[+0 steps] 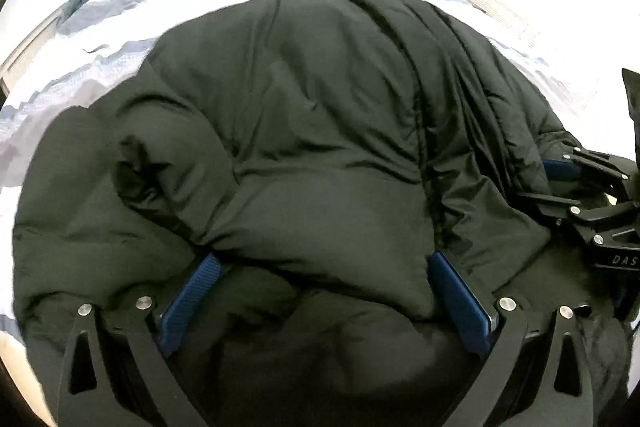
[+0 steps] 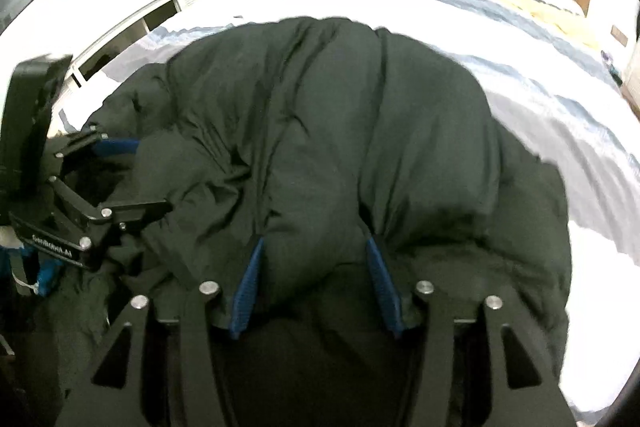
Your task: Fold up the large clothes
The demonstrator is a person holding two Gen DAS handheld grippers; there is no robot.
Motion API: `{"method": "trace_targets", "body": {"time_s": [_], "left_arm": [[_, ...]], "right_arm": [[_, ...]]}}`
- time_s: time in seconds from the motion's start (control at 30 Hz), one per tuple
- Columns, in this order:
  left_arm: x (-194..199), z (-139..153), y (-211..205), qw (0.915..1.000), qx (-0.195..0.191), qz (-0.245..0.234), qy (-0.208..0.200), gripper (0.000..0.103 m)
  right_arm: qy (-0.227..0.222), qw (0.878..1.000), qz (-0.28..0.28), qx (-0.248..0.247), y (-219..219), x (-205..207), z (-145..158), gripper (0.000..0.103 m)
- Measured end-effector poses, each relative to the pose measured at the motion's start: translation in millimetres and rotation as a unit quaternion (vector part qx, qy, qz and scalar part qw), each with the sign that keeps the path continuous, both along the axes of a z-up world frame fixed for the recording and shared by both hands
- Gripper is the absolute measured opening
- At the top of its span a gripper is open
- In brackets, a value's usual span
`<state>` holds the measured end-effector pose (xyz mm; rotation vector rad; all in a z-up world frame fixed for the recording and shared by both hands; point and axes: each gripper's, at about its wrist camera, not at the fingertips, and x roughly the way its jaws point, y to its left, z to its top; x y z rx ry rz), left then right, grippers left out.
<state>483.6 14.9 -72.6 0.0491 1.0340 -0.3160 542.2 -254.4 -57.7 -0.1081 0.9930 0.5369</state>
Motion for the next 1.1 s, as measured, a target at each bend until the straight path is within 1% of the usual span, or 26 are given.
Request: {"method": "trace_targets", "body": {"time_s": [0.27,0.4,0.43,0.5,0.67,0.8,0.9,0.93,1.1], "left_arm": [[-13.9,-6.1,4.8,0.9992,-0.014,0.002,-0.038,0.102],[-20.1,-2.0,4.2,0.9988,-0.012,0.003,-0.048,0.103],[-33.2,-1.7,10.9,0.9986,-0.010,0.003,-0.051,0.103],[-43.2,0.9,14.2,0.9983,-0.007,0.003,-0.058,0.103],[-48.7,9.1,12.4,0.9969,-0.004,0.007,-0.078,0.102],[-67.2,32.3,13.9,0.9954,0.013,0.017,-0.093,0.102],[-94.0,61.4,24.2,0.9948,0.018,0.028,-0.097,0.102],[-100.8,69.3,26.9,0.9944,0.018,0.030,-0.099,0.102],[-171.1,128.6,53.7,0.9895,0.033,0.053,-0.130,0.102]], "right_arm": [[-0.046,0.999,-0.002,0.000,4.4,-8.9,-9.6,0.053],[-0.059,0.998,-0.003,-0.001,3.9,-12.7,-9.2,0.053],[-0.062,0.998,-0.003,-0.003,4.1,-14.3,-8.4,0.053],[-0.066,0.998,-0.002,-0.008,5.2,-16.1,-6.3,0.053],[-0.075,0.997,-0.007,-0.002,-0.6,-27.0,2.7,0.053],[-0.075,0.997,-0.027,0.007,-11.6,-43.8,19.6,0.053],[-0.080,0.996,-0.034,-0.002,-18.5,-70.1,45.0,0.053],[-0.080,0.996,-0.036,0.000,-22.1,-81.8,55.7,0.053],[-0.102,0.993,-0.055,-0.002,-40.1,-155.5,109.9,0.054]]}}
